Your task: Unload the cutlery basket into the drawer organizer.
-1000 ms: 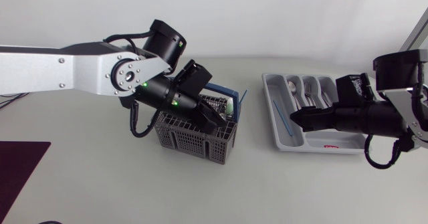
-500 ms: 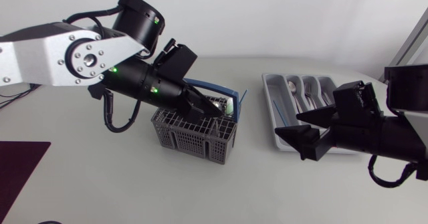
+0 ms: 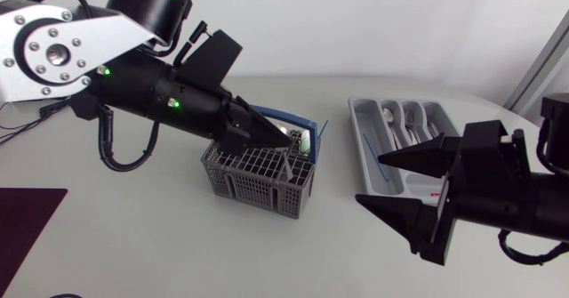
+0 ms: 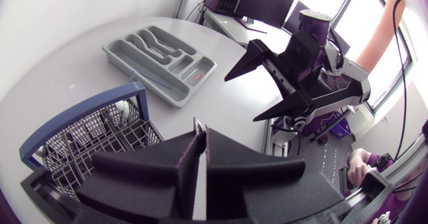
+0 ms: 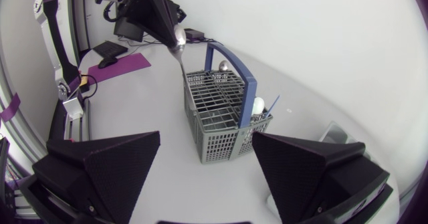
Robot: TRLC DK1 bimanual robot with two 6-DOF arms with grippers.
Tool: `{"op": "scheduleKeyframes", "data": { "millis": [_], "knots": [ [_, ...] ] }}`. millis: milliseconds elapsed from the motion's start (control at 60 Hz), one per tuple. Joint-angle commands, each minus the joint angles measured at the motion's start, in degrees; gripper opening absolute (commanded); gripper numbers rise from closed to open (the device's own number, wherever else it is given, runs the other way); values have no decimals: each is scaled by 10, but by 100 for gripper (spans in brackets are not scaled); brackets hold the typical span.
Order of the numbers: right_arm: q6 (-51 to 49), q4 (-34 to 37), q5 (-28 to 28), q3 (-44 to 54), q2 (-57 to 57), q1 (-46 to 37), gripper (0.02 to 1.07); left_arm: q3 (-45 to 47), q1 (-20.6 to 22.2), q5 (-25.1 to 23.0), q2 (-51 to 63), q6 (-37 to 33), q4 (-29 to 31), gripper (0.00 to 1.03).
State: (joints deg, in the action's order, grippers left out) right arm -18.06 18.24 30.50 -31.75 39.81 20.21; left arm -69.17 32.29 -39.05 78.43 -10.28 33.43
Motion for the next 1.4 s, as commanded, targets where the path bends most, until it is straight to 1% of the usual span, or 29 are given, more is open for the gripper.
{"op": "scheduleKeyframes", "data": {
  "millis": [0,83,150,283,367,533,667,833,1000,1067,1117,1317,1383],
  "knots": [
    [-17,0,19,8,-2,5,101,-24,-3,-18,-15,10,12,12],
    [-21,0,32,3,2,17,101,-24,3,-31,-18,10,21,12],
    [-22,-4,32,1,5,35,100,-25,6,-54,-15,9,31,12],
    [-29,-9,33,1,17,67,99,-19,23,-67,-3,3,38,12],
    [-33,-20,33,3,24,81,97,-22,33,-93,8,-8,51,12],
    [-43,-22,38,-3,42,91,95,-20,68,-95,24,-16,54,12],
    [-46,-27,36,-3,50,113,88,-20,83,-96,38,-18,54,12],
    [-47,-46,35,2,63,115,86,-24,90,-96,44,-19,55,12],
    [-52,-56,36,5,69,123,62,-25,94,-96,47,-20,55,12],
    [-52,-59,36,6,70,123,59,-26,94,-97,47,-20,56,12],
    [-53,-62,35,7,70,128,51,-26,95,-97,47,-20,57,12],
    [-53,-61,34,8,80,144,32,-26,97,-97,47,-21,57,12],
    [-53,-60,32,10,83,150,32,-26,97,-97,47,-21,57,12]
  ]
}}
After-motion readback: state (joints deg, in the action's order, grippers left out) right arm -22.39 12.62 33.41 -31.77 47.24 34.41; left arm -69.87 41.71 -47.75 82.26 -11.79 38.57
